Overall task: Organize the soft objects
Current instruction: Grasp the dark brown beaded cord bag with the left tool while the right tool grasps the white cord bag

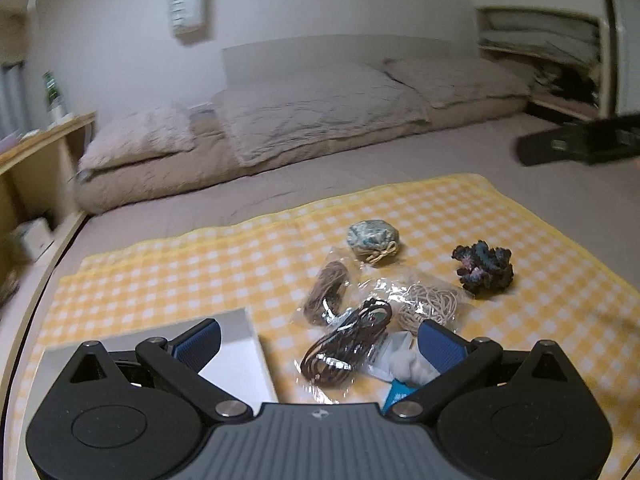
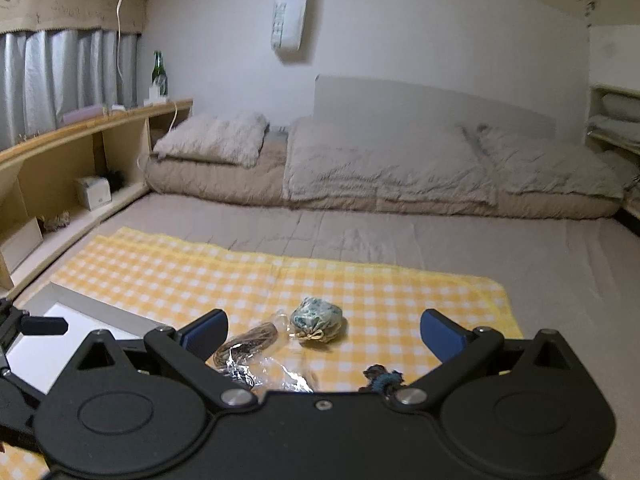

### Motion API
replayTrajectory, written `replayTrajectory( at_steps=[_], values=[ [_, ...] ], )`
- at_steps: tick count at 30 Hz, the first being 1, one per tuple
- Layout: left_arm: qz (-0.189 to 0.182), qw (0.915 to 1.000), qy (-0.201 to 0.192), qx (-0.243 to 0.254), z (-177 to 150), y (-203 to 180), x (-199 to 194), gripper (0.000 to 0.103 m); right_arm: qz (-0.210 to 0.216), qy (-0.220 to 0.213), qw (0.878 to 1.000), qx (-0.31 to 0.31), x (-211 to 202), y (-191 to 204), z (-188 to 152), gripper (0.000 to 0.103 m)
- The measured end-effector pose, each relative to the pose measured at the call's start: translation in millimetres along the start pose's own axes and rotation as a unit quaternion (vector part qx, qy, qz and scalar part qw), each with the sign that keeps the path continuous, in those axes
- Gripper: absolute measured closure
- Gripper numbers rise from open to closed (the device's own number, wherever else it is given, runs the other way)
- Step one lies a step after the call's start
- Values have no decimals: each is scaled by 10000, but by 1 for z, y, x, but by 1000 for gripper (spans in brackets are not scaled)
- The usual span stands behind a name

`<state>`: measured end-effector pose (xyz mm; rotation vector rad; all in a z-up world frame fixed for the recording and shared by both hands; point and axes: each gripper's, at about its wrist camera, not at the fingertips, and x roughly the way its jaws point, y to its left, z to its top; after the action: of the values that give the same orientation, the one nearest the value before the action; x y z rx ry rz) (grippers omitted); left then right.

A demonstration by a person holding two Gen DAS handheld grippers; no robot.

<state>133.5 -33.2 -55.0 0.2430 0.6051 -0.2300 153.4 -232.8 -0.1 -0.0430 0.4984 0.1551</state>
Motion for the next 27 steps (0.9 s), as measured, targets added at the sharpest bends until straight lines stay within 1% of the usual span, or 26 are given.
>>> replayTrajectory(
  at_steps=[2, 3, 5, 7, 10, 13, 17, 21, 24, 26, 27],
  values=[
    [-149, 9997, -69, 195, 0, -2, 11, 0, 182, 177, 9996, -86, 23, 1, 2, 0],
    [-239, 9993, -65, 277, 0, -2, 17, 2, 265, 244, 9992, -145, 33, 1, 1, 0],
    [-481, 9980, -19, 418, -1, -2, 29, 11, 359, 382, 9982, -274, 56, 2, -5, 0],
    [-669, 9962, 94, 547, -3, -2, 42, 24, 405, 490, 9975, -323, 77, 1, -12, 0],
    [-946, 9920, 142, 819, -7, -3, 60, 31, 553, 728, 9948, -453, 102, -2, -26, 0],
    [-1168, 9873, 289, 1041, -10, -2, 79, 38, 744, 933, 9897, -797, 124, -2, -40, 0],
    [-1481, 9809, 493, 1165, -14, -2, 105, 38, 1012, 1260, 9802, -1147, 146, 0, -57, 0],
    [-1623, 9758, 623, 1330, -15, -3, 126, 38, 1314, 1488, 9692, -1461, 160, 6, -70, 0],
    [-1746, 9731, 753, 1302, -13, 1, 141, 38, 1457, 1632, 9618, -1646, 172, 11, -76, 1],
    [-1856, 9705, 883, 1258, -12, 4, 150, 38, 1510, 1716, 9587, -1690, 178, 15, -79, 2],
    [-1909, 9687, 1003, 1226, -12, 5, 155, 38, 1532, 1780, 9572, -1689, 182, 16, -81, 6]
  ],
)
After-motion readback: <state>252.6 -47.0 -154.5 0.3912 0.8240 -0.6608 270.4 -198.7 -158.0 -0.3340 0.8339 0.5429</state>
